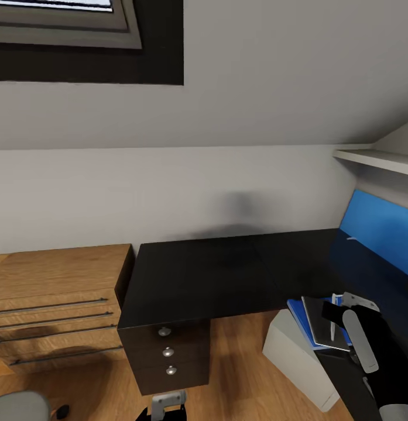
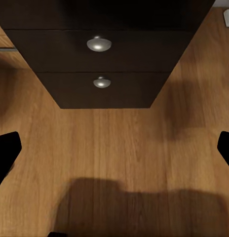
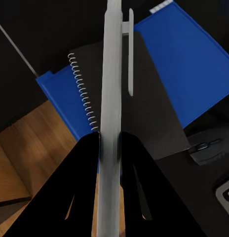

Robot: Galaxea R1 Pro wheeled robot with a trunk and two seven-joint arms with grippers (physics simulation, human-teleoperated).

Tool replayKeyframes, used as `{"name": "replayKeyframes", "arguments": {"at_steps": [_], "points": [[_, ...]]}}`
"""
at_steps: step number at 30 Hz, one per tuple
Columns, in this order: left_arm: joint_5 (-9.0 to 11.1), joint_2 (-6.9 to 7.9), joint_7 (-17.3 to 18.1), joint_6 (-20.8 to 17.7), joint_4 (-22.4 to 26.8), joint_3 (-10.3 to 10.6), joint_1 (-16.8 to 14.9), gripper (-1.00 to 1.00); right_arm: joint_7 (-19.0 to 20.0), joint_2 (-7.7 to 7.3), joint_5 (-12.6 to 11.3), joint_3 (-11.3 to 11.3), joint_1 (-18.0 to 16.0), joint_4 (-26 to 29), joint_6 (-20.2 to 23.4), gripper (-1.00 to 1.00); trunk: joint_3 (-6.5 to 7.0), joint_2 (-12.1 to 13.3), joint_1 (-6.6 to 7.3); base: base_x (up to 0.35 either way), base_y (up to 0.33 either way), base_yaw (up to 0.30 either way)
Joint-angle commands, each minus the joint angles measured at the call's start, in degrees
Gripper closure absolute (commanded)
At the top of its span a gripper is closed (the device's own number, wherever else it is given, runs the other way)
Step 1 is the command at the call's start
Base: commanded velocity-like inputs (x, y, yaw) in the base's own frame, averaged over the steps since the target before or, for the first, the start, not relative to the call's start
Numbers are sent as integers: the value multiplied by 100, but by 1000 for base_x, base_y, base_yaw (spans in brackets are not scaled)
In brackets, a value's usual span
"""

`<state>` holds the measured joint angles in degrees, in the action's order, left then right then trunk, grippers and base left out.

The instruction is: In the bedroom, organize the workspace by keeping the computer under the desk, ensuring the monitor is on the desk, placing the keyboard on the desk next to the monitor, placing the mouse on the desk next to the keyboard, moving the folder from the swivel chair onto the desk next to the mouse, stacking the notebook on top of the folder with the pen on top of the notebook, and positioning the swivel chair next to the desk.

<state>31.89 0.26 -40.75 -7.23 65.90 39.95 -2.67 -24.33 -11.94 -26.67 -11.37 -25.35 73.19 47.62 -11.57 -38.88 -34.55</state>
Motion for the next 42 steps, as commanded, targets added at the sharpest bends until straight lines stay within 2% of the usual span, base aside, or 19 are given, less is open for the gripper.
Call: {"name": "replayKeyframes", "arguments": {"at_steps": [1,11,19,37,42], "points": [[10,2,-41,-33,6,13,-6,-100,-44,-2,-70,2,-5,5,11,100,-9,-8,-2,0,0,0],[12,-8,-31,-32,-330,-12,-7,-100,-28,-10,-71,12,-5,44,19,100,-9,-8,-2,0,0,0],[-19,-12,-42,-24,-341,3,-5,-100,-28,-9,-75,12,-5,39,20,100,-9,-8,-2,149,-32,0],[-17,-16,-47,-18,-334,20,-7,-100,-20,-22,-72,16,-5,-6,20,100,-9,-8,-2,16,-83,0],[-15,-24,-39,-16,-325,34,-7,-100,6,-28,-75,20,-17,-325,-18,100,-9,-8,-2,82,-4,0]]}}
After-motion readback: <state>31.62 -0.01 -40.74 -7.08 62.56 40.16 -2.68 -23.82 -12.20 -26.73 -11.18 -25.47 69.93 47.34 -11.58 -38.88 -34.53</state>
